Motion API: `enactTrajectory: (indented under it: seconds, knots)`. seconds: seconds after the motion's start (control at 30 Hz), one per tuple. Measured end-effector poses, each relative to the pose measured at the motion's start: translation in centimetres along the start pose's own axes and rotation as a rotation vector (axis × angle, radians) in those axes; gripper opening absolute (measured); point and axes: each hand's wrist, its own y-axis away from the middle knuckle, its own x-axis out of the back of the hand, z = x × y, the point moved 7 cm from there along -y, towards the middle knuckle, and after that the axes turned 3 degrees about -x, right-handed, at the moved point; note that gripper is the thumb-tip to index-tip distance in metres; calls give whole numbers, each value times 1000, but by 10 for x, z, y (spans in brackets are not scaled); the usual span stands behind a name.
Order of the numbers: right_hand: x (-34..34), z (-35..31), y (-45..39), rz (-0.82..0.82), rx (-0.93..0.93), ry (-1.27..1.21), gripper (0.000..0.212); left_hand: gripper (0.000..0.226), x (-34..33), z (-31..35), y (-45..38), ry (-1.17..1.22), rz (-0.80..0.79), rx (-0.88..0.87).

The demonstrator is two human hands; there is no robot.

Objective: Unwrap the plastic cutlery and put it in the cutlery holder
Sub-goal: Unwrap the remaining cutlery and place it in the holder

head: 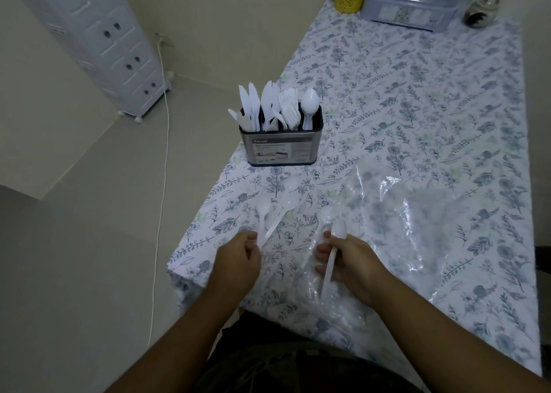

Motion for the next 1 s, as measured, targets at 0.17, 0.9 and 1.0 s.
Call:
enactTrajectory:
  seconds: [0.17, 0.9, 1.0]
  knots:
    - [-2, -7, 3, -72, 68, -80, 25, 22, -60, 62, 27, 101, -383, -270]
    - [71, 15, 4, -7, -15, -238, 26, 19, -97, 77, -22, -142, -235, -258]
    - [52, 5, 6, -67, 37, -216, 19, 20, -93, 90, -1, 165, -350, -191]
